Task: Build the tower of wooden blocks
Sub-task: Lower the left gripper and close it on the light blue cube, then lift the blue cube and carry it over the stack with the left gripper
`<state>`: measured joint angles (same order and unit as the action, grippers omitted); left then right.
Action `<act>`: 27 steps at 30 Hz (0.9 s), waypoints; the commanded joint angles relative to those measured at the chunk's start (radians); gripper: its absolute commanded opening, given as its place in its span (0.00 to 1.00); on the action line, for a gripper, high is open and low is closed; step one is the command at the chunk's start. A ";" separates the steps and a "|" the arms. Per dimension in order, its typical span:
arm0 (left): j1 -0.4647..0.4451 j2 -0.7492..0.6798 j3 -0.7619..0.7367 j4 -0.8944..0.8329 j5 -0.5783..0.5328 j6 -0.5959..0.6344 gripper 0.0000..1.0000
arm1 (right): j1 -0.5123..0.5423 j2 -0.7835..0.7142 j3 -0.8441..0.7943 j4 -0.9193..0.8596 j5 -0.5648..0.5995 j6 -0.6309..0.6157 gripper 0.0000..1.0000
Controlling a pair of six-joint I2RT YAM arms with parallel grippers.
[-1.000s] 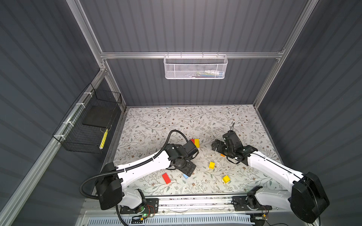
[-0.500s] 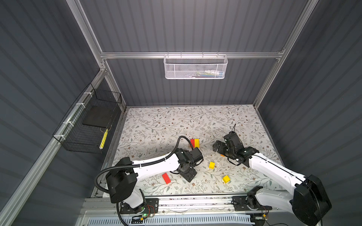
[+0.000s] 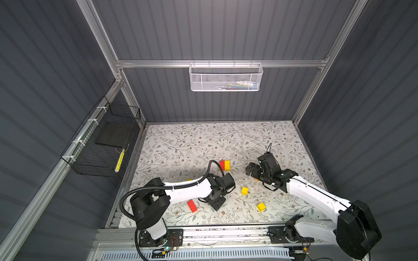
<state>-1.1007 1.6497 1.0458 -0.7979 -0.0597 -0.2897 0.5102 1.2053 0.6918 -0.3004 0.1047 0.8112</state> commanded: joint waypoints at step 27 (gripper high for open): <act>-0.004 0.008 -0.001 0.008 -0.018 -0.030 0.19 | -0.008 0.026 0.013 -0.014 0.002 0.003 0.99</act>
<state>-1.1007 1.6779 1.0405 -0.7689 -0.0574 -0.2974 0.5064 1.2251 0.6918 -0.3012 0.1013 0.8112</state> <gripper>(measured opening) 0.311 0.990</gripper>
